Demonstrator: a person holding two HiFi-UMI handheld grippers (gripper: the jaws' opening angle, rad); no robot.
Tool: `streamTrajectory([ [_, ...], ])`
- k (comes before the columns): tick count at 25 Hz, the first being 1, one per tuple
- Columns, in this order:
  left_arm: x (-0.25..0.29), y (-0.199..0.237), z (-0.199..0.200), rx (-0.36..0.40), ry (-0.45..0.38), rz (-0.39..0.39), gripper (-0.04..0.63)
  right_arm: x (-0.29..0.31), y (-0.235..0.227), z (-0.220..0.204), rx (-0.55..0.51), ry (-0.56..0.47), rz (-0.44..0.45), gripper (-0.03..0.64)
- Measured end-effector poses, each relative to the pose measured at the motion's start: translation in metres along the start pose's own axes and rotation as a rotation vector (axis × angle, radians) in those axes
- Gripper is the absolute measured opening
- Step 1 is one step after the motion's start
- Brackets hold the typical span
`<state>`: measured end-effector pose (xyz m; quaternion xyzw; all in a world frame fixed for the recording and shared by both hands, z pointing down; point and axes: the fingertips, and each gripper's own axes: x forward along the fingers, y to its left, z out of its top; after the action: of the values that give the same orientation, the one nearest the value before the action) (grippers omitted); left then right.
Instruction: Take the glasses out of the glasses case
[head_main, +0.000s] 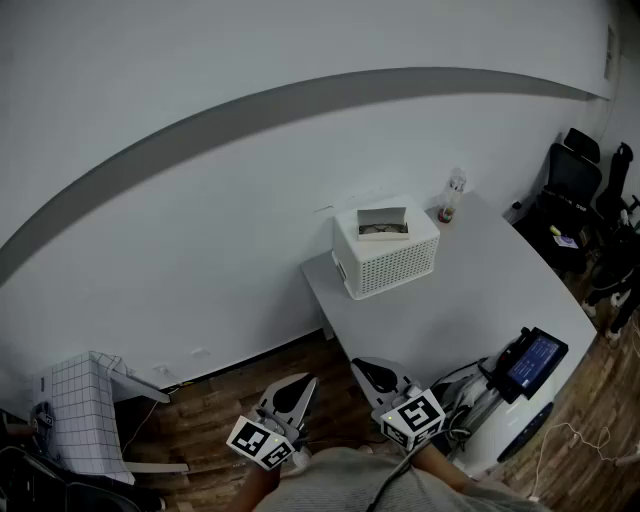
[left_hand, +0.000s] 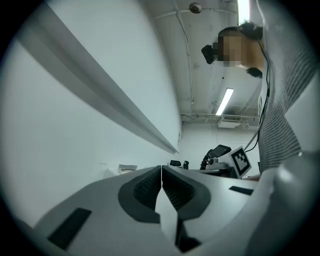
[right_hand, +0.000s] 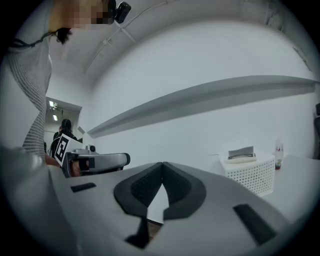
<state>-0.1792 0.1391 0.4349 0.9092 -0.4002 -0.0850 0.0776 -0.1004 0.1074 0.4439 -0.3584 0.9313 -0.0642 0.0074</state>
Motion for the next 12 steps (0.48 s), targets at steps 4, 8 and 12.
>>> streamTrajectory([
  [4,0.0013,-0.0031,-0.0004,0.002,0.002,-0.007,0.014,-0.0007,0.0014,0.0007,-0.001,-0.003,0.005,0.014],
  [8,0.0025,-0.0053,0.0001,0.005,0.003,-0.017,0.014,-0.0009,0.0025,0.0034,-0.003,-0.010,0.009,0.014],
  [12,0.0025,-0.0048,0.0008,0.004,0.002,-0.016,0.014,-0.0010,0.0026,0.0057,-0.004,-0.013,0.011,0.014],
])
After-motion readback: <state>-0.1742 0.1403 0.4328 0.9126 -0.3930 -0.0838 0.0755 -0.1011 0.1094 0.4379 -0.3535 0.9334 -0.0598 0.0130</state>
